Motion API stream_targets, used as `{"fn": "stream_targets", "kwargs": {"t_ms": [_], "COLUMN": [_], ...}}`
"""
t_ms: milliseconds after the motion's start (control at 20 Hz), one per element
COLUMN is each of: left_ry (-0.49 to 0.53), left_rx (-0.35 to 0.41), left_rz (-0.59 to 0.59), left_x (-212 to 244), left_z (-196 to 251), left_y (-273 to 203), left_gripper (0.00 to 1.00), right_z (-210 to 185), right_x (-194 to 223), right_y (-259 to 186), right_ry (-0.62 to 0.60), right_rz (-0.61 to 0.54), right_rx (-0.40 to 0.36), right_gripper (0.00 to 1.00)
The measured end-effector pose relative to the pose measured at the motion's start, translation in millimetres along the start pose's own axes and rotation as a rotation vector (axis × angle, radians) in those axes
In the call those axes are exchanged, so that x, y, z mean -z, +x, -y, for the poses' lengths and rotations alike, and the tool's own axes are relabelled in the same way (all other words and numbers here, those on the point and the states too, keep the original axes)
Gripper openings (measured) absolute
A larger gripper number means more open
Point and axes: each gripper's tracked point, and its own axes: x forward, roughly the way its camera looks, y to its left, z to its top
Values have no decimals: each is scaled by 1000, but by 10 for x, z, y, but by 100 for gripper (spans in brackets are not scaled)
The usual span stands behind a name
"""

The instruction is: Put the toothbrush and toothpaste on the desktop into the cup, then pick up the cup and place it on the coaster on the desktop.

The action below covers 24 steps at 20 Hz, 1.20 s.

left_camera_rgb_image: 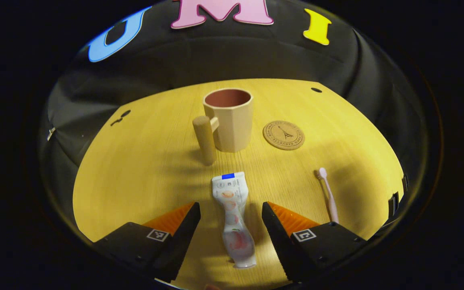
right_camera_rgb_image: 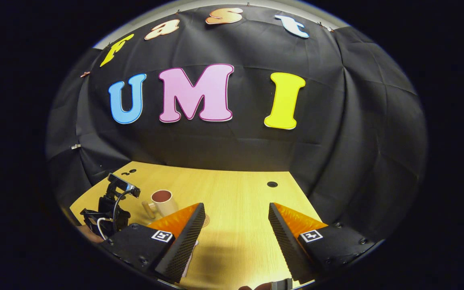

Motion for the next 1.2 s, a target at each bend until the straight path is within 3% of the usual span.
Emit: {"fn": "stream_targets", "kwargs": {"t_ms": [350,500,650,750,1000,1200], "left_ry": [-60,-37,-5,-26,-6,11], "left_rx": [16,25,48,62,129,161], "left_rz": [-89,-105,-113,-121,-139,-159], "left_x": [68,58,72,51,77,185], "left_z": [80,146,199,188,172,113], "left_y": [144,127,131,132,105,-61], "left_gripper": [92,79,46,36,23,22], "right_z": [92,36,-86,-211,-526,-809], "right_x": [138,204,294,445,1142,1538], "right_y": [106,136,126,90,-14,-2], "right_ry": [19,42,59,75,107,137], "right_rz": [-37,-58,-91,-151,-421,-526], "right_rx": [-3,-9,-22,-39,-42,-48], "right_gripper": [97,97,97,97,99,95]}}
